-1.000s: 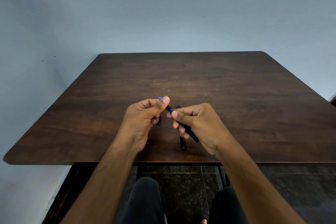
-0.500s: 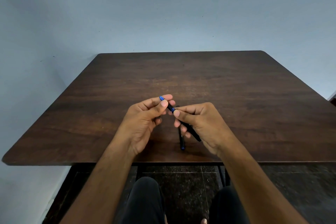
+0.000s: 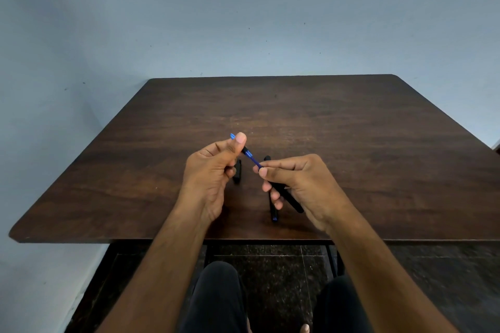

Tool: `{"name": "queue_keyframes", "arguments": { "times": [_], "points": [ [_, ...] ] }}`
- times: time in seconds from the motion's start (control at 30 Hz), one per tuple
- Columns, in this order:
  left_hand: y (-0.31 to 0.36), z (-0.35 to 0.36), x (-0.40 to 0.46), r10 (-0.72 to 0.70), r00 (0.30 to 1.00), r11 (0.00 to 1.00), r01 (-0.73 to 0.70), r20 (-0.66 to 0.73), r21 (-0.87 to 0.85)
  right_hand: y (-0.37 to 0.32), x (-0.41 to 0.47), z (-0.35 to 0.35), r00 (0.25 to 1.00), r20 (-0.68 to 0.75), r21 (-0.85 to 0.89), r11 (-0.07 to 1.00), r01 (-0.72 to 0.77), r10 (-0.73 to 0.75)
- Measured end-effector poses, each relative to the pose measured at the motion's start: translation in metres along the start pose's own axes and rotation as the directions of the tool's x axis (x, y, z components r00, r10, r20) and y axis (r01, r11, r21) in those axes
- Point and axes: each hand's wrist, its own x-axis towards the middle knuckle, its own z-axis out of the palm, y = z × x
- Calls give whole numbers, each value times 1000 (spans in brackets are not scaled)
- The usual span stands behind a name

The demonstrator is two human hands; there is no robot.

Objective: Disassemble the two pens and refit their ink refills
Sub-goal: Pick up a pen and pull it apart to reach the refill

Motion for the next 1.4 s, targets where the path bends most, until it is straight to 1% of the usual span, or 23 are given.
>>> {"name": "queue_keyframes", "arguments": {
  "times": [0.1, 0.23, 0.37, 0.47, 0.5, 0.57, 0.6, 0.67, 0.73, 0.8, 0.87, 0.9, 0.93, 0.97, 1.03, 1.1, 1.13, 1.3, 1.4],
  "points": [
    [2, -5, 3, 55, 997, 998, -56, -63, -6, 1, -1, 0, 1000, -8, 2, 1000, -22, 22],
    [5, -11, 5, 119, 982, 993, -114, -145, 42, 2, -2, 1, 999, -22, -12, 999, -45, 45],
    [4, -16, 4, 192, 959, 978, -168, -210, 125, 4, -2, 2, 998, -18, -20, 998, -63, 63],
    [9, -20, 7, 210, 940, 977, -193, -269, 89, 4, -2, 1, 998, -15, -3, 998, -66, 66],
    [11, -22, 8, 199, 944, 980, -183, -263, 82, 5, -2, 1, 998, -13, -2, 998, -65, 65],
    [13, -24, 9, 170, 966, 984, -157, -197, 81, 5, -2, 1, 998, -13, 1, 998, -61, 61],
    [13, -24, 8, 162, 974, 983, -146, -158, 109, 5, -1, 0, 998, -15, 5, 998, -60, 60],
    [11, -24, 5, 165, 981, 963, -138, -102, 231, 5, -1, -2, 998, -19, 12, 998, -57, 57],
    [6, -26, 3, 198, 978, 909, -159, -63, 385, 5, -1, -3, 999, -25, 26, 999, -47, 48],
    [-2, -30, -1, 216, 976, 819, -176, -9, 547, 6, 0, -5, 999, -35, 57, 998, -36, 38],
    [-9, -31, -5, 200, 979, 676, -153, 21, 721, 7, 1, -7, 998, -44, 77, 997, -31, 34],
    [-12, -30, -8, 198, 980, 594, -130, 12, 794, 7, 2, -7, 998, -45, 81, 996, -32, 35],
    [-15, -27, -10, 202, 979, 527, -105, -4, 843, 8, 2, -7, 998, -47, 85, 996, -34, 38],
    [-17, -25, -12, 209, 978, 481, -84, -21, 873, 8, 3, -8, 998, -48, 86, 996, -36, 41],
    [-19, -22, -15, 255, 966, 436, -75, -43, 897, 9, 4, -8, 998, -45, 81, 996, -35, 39],
    [-19, -21, -15, 322, 946, 411, -96, -46, 906, 9, 3, -9, 999, -40, 75, 997, -26, 29],
    [-19, -21, -15, 330, 943, 402, -95, -47, 911, 9, 3, -9, 999, -40, 73, 997, -24, 27],
    [-20, -15, -14, 221, 974, 331, -31, -45, 943, 10, 4, -10, 997, -61, 85, 996, -37, 42],
    [-23, -13, -14, 248, 968, 309, -54, -26, 949, 10, 4, -9, 997, -56, 83, 996, -42, 47]
  ]
}}
